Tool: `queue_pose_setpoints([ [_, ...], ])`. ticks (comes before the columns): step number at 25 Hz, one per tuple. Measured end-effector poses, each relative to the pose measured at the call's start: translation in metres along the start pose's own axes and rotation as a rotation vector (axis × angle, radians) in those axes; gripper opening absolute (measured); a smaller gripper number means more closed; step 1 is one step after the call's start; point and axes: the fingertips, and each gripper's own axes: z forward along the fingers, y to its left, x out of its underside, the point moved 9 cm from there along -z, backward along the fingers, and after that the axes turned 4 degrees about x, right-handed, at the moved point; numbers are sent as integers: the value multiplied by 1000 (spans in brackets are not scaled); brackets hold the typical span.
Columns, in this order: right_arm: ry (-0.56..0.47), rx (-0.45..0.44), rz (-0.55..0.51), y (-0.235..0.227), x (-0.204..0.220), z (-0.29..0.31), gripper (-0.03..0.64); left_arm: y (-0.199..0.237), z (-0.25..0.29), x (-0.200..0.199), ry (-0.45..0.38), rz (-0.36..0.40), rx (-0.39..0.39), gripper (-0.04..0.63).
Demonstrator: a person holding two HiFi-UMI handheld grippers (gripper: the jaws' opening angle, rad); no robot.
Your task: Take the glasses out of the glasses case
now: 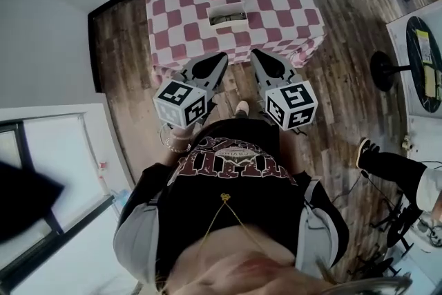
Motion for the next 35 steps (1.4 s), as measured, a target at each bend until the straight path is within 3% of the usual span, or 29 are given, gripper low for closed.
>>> queue_pose_setpoints([
  [16,39,-105,-23,-47,-7,42,21,25,25,4,-33,-62,-128,9],
  [26,48,-55,-9,-66,-23,89,21,83,61,-25,-6,-44,-60,9],
  [35,52,27,2,-89,-38,132,21,139,97,-41,76,-7,26,9],
])
